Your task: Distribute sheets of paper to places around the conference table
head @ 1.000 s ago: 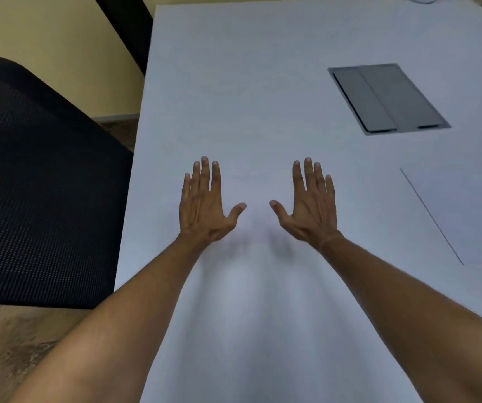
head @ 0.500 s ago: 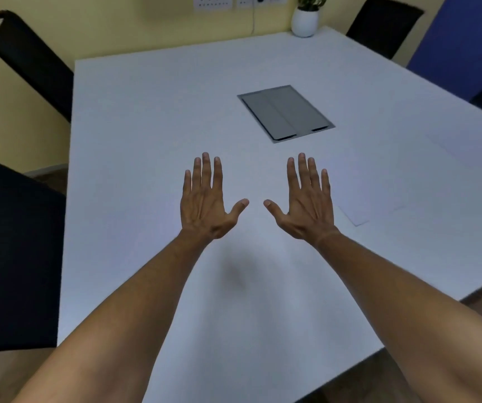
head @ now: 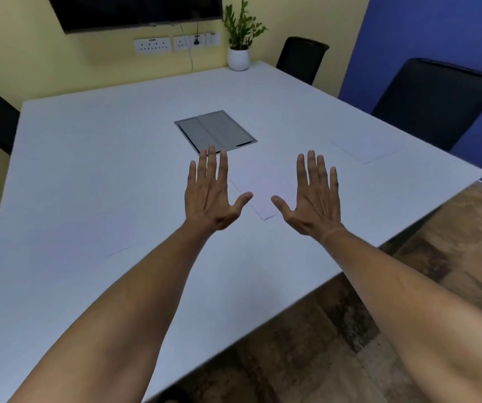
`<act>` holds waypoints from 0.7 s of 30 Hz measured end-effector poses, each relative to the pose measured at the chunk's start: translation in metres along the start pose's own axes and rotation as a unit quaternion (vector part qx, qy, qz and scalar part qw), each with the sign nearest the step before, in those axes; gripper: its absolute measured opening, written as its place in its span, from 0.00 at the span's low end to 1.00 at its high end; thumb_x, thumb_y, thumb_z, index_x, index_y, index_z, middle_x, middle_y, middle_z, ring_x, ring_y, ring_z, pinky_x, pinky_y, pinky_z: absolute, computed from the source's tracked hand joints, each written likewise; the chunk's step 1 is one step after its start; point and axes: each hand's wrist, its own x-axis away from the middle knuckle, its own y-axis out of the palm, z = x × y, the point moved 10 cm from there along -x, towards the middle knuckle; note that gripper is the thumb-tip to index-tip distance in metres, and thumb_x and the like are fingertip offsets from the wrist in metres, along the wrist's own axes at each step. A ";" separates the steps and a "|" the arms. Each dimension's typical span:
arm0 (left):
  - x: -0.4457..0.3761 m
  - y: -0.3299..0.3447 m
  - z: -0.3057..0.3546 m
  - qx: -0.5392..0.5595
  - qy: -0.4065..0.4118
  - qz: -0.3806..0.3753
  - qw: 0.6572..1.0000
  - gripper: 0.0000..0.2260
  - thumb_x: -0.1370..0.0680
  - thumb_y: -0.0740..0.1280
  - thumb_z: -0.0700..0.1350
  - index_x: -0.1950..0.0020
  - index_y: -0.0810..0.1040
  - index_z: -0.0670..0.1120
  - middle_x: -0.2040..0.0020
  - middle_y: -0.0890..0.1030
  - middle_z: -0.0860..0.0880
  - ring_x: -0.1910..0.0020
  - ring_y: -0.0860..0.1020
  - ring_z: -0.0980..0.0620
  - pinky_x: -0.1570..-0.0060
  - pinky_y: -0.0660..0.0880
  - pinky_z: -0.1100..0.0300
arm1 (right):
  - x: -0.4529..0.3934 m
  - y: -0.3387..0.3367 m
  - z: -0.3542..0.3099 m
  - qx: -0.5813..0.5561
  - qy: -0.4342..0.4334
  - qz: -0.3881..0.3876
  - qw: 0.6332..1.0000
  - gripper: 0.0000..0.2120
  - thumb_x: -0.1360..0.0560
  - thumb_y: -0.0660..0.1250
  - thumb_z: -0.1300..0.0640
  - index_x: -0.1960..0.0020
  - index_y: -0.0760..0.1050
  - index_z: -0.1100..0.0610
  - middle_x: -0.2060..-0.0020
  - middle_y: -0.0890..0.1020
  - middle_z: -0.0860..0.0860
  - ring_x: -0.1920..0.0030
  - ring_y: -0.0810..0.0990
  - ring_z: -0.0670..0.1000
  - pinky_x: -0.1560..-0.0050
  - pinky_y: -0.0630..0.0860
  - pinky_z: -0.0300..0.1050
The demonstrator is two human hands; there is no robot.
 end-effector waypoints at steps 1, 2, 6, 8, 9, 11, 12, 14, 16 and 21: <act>-0.001 -0.003 0.017 -0.001 0.002 0.004 1.000 0.44 0.25 0.44 0.73 0.21 0.36 0.44 0.20 0.37 0.42 0.21 0.37 0.45 0.23 0.38 0.46 | 0.003 -0.007 0.014 0.002 -0.002 0.006 1.000 0.47 0.26 0.49 0.29 0.19 0.40 0.57 0.20 0.44 0.57 0.20 0.42 0.58 0.22 0.40 0.59; -0.002 -0.006 0.033 0.000 0.006 0.009 1.000 0.44 0.25 0.44 0.72 0.21 0.36 0.44 0.20 0.38 0.42 0.21 0.37 0.45 0.23 0.38 0.46 | 0.006 -0.013 0.027 0.004 -0.004 0.010 1.000 0.47 0.26 0.49 0.29 0.19 0.40 0.57 0.20 0.44 0.58 0.20 0.42 0.58 0.22 0.40 0.60; -0.012 -0.014 0.094 0.001 0.032 0.024 0.999 0.44 0.24 0.44 0.72 0.21 0.36 0.44 0.20 0.38 0.42 0.21 0.37 0.44 0.23 0.39 0.46 | 0.009 -0.032 0.079 0.018 -0.003 0.024 1.000 0.47 0.26 0.48 0.28 0.19 0.39 0.57 0.20 0.44 0.58 0.20 0.42 0.58 0.22 0.41 0.60; -0.017 -0.012 0.118 0.000 0.038 0.024 0.999 0.44 0.25 0.44 0.72 0.21 0.35 0.45 0.20 0.37 0.42 0.22 0.36 0.44 0.23 0.39 0.46 | 0.009 -0.036 0.102 0.024 0.000 0.026 0.999 0.47 0.26 0.47 0.28 0.19 0.38 0.57 0.20 0.43 0.58 0.20 0.41 0.58 0.22 0.40 0.60; -0.021 -0.011 0.128 -0.002 0.039 0.024 0.999 0.44 0.25 0.44 0.72 0.21 0.35 0.45 0.20 0.36 0.42 0.22 0.36 0.44 0.23 0.40 0.46 | 0.007 -0.036 0.113 0.024 0.002 0.026 0.999 0.48 0.26 0.47 0.28 0.19 0.37 0.57 0.20 0.42 0.58 0.20 0.41 0.57 0.22 0.40 0.60; -0.030 -0.006 0.146 -0.006 0.041 0.021 0.999 0.44 0.25 0.43 0.72 0.21 0.35 0.45 0.21 0.36 0.42 0.22 0.35 0.44 0.23 0.41 0.45 | 0.003 -0.036 0.131 0.022 0.004 0.026 0.999 0.48 0.26 0.47 0.27 0.20 0.37 0.56 0.20 0.42 0.58 0.20 0.40 0.58 0.22 0.39 0.60; -0.036 -0.002 0.153 -0.008 0.041 0.019 0.999 0.44 0.25 0.43 0.72 0.21 0.35 0.45 0.21 0.36 0.42 0.22 0.35 0.44 0.23 0.41 0.45 | -0.001 -0.034 0.140 0.022 0.005 0.026 0.999 0.48 0.26 0.46 0.27 0.20 0.37 0.56 0.20 0.42 0.58 0.20 0.40 0.58 0.22 0.39 0.60; -0.049 0.008 0.165 -0.008 0.041 0.016 0.999 0.44 0.25 0.43 0.73 0.21 0.35 0.45 0.21 0.35 0.42 0.22 0.35 0.44 0.23 0.41 0.44 | -0.011 -0.027 0.157 0.022 0.007 0.027 0.999 0.48 0.27 0.46 0.27 0.20 0.36 0.56 0.20 0.42 0.58 0.20 0.40 0.58 0.22 0.40 0.60; -0.062 0.021 0.172 -0.007 0.037 0.014 0.999 0.44 0.25 0.42 0.73 0.21 0.34 0.45 0.21 0.35 0.42 0.22 0.35 0.44 0.24 0.41 0.44 | -0.023 -0.018 0.171 0.020 0.008 0.023 1.000 0.48 0.27 0.46 0.27 0.20 0.36 0.56 0.20 0.42 0.58 0.20 0.40 0.58 0.22 0.39 0.60; -0.104 0.060 0.174 0.000 0.011 0.011 1.000 0.44 0.25 0.42 0.73 0.21 0.34 0.45 0.21 0.36 0.43 0.22 0.35 0.45 0.24 0.42 0.44 | -0.066 0.012 0.196 0.012 -0.002 0.013 1.000 0.48 0.26 0.48 0.28 0.19 0.38 0.57 0.20 0.43 0.58 0.20 0.42 0.58 0.22 0.40 0.59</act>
